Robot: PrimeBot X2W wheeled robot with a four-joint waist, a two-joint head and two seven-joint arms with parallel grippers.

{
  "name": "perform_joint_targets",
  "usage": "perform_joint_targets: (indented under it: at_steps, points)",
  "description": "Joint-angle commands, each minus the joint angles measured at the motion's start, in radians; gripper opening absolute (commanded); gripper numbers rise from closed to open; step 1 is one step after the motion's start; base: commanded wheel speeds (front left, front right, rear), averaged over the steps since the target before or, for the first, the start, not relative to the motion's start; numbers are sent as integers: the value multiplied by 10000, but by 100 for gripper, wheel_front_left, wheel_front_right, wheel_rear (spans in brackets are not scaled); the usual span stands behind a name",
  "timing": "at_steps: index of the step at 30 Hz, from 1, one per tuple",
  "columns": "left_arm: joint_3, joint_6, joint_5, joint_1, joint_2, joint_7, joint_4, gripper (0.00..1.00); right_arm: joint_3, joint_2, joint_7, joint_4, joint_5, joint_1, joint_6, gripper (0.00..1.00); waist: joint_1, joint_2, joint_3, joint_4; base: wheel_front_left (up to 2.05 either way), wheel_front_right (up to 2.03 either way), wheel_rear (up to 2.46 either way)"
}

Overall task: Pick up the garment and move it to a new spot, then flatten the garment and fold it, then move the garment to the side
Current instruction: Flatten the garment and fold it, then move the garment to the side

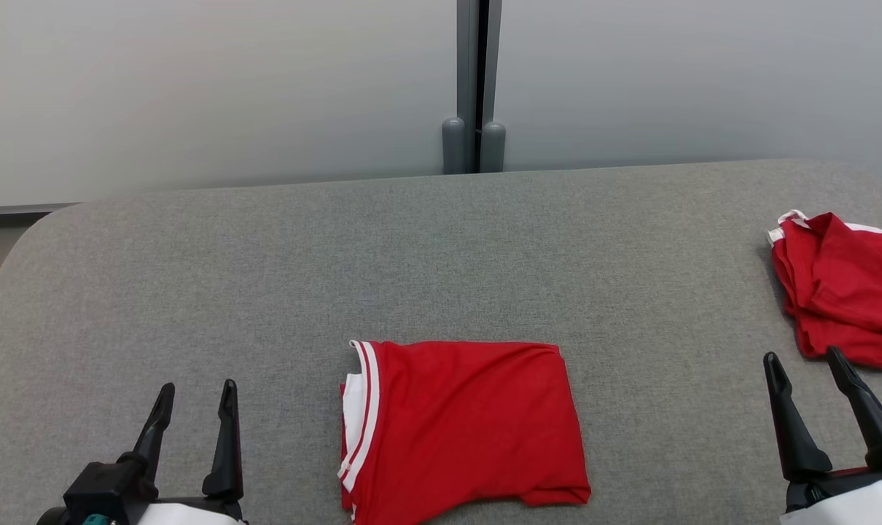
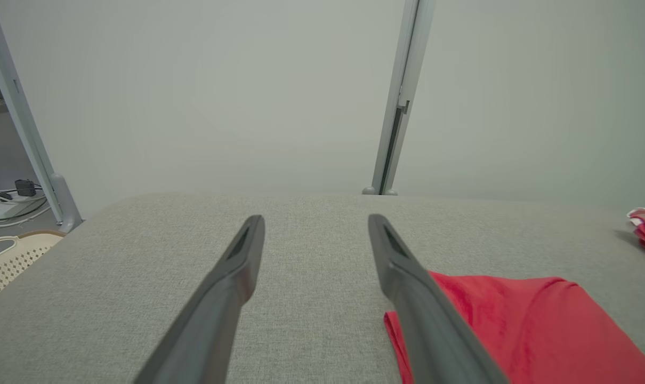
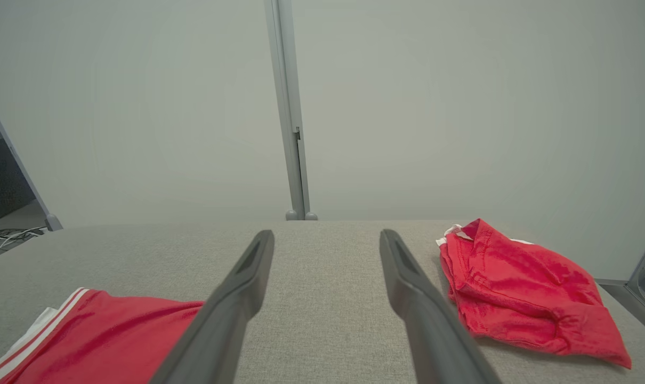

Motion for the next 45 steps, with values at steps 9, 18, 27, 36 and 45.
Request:
perform_joint_targets:
  at_steps: [9,18,27,36,45]
  points:
    - [-71,108,-5,-51,95,45,-117,100,-73,29,43,-6,3,43,-3,100,0,-1,50,9,0,0,0]
    - [-169,177,22,-214,97,50,-176,100,5,-7,33,78,-2,-62,-3,100,0,-1,123,55,0,0,0]
    - [-537,148,239,-882,-36,-128,-498,100,290,-48,291,739,25,-361,-3,100,0,-1,900,787,0,0,0]
    - [-1058,-83,256,-2251,-426,-623,-298,100,1168,2,418,2344,335,-1088,-4,100,0,-1,2242,2266,0,0,0]
    - [-1117,-201,163,-2837,-568,-1068,174,100,2014,47,999,3748,761,-1300,-3,44,0,-1,2683,2867,0,0,0]
